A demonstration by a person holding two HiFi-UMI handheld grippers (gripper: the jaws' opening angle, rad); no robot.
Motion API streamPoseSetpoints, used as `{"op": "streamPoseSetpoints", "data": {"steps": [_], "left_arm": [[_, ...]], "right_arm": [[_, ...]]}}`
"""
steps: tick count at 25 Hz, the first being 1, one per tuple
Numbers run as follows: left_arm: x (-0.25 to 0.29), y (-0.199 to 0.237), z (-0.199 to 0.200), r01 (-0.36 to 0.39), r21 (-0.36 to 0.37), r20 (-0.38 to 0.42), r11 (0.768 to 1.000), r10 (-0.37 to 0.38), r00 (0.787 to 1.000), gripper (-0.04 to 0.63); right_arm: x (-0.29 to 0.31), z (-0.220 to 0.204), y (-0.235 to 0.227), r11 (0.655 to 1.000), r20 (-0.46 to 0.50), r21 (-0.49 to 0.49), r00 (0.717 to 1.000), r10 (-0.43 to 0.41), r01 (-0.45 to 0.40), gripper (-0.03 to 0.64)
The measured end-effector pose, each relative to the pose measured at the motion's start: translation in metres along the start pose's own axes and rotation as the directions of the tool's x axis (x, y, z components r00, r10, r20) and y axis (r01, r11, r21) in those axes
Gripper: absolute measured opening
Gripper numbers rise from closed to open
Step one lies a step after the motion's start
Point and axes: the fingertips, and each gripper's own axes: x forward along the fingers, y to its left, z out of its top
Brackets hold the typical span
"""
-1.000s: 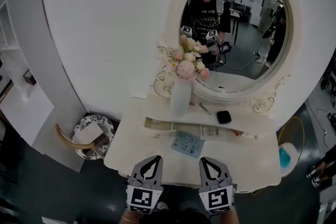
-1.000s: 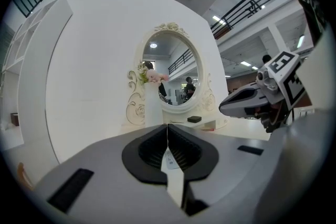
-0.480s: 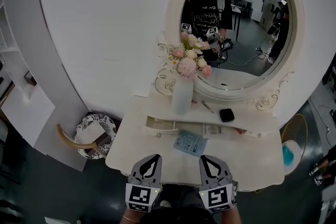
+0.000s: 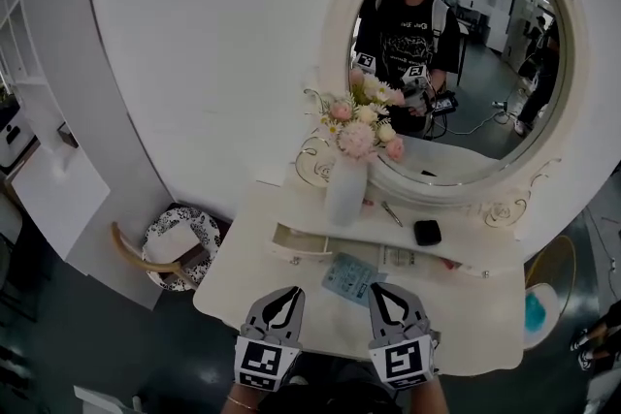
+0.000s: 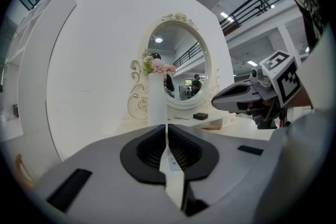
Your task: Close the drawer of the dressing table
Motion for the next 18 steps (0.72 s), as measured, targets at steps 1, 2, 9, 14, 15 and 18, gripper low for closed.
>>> {"op": "streamPoseSetpoints", "data": {"steps": [1,2,9,14,15,18], "left_arm": [[0.003,0.001,-0.001,-0.01,-0.001,-0.003,1.0,0.01,1.0,0.018],[0.005,0.002,-0.001,-0.02,-0.003,-0.006,1.0,0.019,1.0,0.018],[0.023,0.007,-0.013,-0.042,-0.027,-0.047,0.999,0.04,0.998,0.018],[0.033,0.011,-0.027,-0.064,-0.039,-0.085,0.997,0.06,0.995,0.018],[0.035,0.012,-0.031,-0.066,-0.041,-0.095,0.997,0.062,0.994,0.018],[0.042,0.018,-0.04,-0.076,-0.052,-0.119,0.996,0.07,0.99,0.018]], "right_arm": [[0.003,0.0,-0.001,1.0,0.003,0.004,1.0,0.008,-0.008,0.011],[0.005,0.0,-0.002,1.0,0.009,0.013,1.0,0.018,-0.018,0.011],[0.019,-0.004,-0.013,0.998,0.012,0.021,0.999,0.051,-0.051,0.011],[0.027,-0.005,-0.021,0.998,0.016,0.039,0.999,0.047,-0.048,0.011],[0.028,-0.006,-0.022,0.998,0.012,0.037,0.999,0.048,-0.048,0.011],[0.033,-0.009,-0.024,0.998,0.005,0.038,0.999,0.051,-0.051,0.011]]}}
